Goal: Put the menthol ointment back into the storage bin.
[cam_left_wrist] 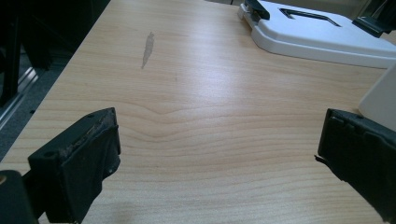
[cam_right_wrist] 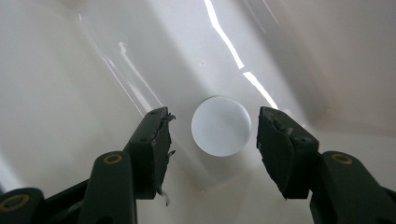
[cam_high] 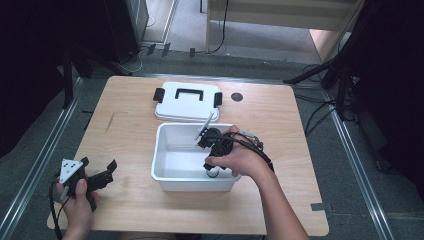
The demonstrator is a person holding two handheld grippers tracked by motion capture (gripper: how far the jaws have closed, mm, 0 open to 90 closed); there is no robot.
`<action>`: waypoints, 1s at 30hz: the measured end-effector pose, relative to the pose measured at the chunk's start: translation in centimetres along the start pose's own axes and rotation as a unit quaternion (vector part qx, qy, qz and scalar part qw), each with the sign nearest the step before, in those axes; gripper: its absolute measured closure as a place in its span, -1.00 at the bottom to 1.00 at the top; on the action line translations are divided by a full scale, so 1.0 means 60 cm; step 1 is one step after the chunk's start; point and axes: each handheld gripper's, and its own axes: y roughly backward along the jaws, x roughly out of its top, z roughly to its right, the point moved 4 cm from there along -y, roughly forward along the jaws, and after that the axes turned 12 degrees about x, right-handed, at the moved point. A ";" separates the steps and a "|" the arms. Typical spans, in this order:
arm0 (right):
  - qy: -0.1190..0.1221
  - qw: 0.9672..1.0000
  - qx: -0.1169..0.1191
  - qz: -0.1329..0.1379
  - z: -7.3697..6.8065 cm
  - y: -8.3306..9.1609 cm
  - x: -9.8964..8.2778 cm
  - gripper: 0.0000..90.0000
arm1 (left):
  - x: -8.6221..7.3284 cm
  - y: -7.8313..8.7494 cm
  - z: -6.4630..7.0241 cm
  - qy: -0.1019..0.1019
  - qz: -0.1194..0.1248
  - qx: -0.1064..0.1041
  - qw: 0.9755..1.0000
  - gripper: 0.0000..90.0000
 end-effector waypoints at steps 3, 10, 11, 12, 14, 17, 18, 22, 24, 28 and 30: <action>0.006 1.000 -0.005 0.011 -0.008 0.016 0.003 -0.05 | 0.000 -0.001 0.000 0.002 0.002 0.001 1.000 -1.00; 0.001 0.998 -0.015 0.063 -0.020 0.066 0.002 -0.18 | 0.000 0.000 -0.001 0.007 0.003 0.000 1.000 -1.00; -0.005 0.997 -0.016 0.071 -0.021 0.071 0.001 -0.19 | 0.000 0.000 -0.001 0.007 0.003 0.000 1.000 -1.00; -0.004 0.997 -0.017 0.080 -0.021 0.078 -0.001 -0.21 | 0.000 0.000 -0.001 0.007 0.002 -0.001 1.000 -1.00; -0.009 0.995 -0.020 0.093 -0.021 0.087 -0.006 -0.31 | 0.000 0.000 -0.002 0.007 0.002 -0.001 1.000 -1.00; -0.024 0.993 -0.026 0.111 -0.016 0.096 -0.018 -0.43 | 0.000 0.000 -0.002 0.010 0.002 -0.001 1.000 -1.00; -0.032 0.992 -0.027 0.122 -0.011 0.099 -0.023 -0.44 | 0.000 0.000 -0.002 0.010 0.002 -0.001 1.000 -1.00; -0.040 0.988 -0.021 0.146 -0.004 0.100 -0.040 -0.49 | 0.000 0.000 -0.003 0.011 0.003 0.001 1.000 -1.00; -0.049 0.987 -0.017 0.155 0.000 0.098 -0.053 -0.52 | 0.000 0.000 -0.003 0.008 0.003 0.002 1.000 -1.00; -0.062 0.980 -0.021 0.189 0.017 0.094 -0.090 -0.58 | 0.000 0.001 -0.001 0.003 0.004 0.004 1.000 -1.00; -0.070 0.977 -0.025 0.199 0.025 0.094 -0.105 -0.59 | 0.000 0.001 -0.001 0.003 0.003 0.004 1.000 -1.00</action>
